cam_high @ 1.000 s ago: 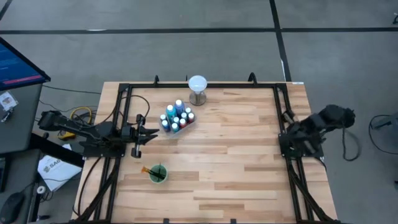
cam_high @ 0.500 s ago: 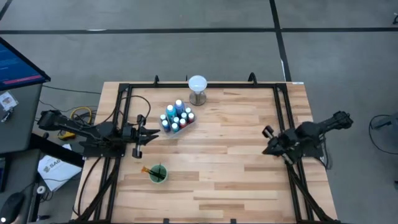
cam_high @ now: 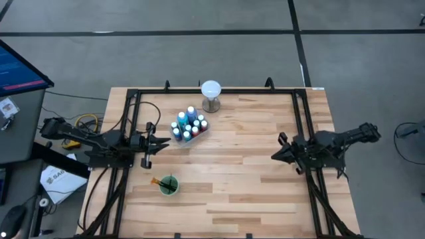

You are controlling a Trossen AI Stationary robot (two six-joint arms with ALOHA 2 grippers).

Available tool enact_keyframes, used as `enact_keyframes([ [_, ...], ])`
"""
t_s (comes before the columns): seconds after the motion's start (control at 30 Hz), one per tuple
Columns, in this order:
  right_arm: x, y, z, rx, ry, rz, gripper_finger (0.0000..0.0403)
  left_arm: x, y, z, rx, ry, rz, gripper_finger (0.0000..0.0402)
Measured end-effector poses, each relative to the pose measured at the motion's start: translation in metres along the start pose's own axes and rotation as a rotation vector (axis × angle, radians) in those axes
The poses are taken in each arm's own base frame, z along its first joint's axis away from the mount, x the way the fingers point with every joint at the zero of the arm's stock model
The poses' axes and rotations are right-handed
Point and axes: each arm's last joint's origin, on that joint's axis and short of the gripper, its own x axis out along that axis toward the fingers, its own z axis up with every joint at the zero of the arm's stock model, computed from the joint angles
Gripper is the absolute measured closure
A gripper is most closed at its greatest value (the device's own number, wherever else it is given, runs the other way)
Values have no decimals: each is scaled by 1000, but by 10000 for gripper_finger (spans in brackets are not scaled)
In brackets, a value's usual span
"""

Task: Pick & Place Paint Supplies
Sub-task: Return to Home Position

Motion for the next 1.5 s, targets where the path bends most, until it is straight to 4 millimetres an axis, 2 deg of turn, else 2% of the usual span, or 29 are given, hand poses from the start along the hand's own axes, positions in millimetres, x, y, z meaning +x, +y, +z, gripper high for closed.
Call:
enact_keyframes([
  [1.5,0,-3,-3,-2,27,-29,393,0,0,0,0,0,1,401],
])
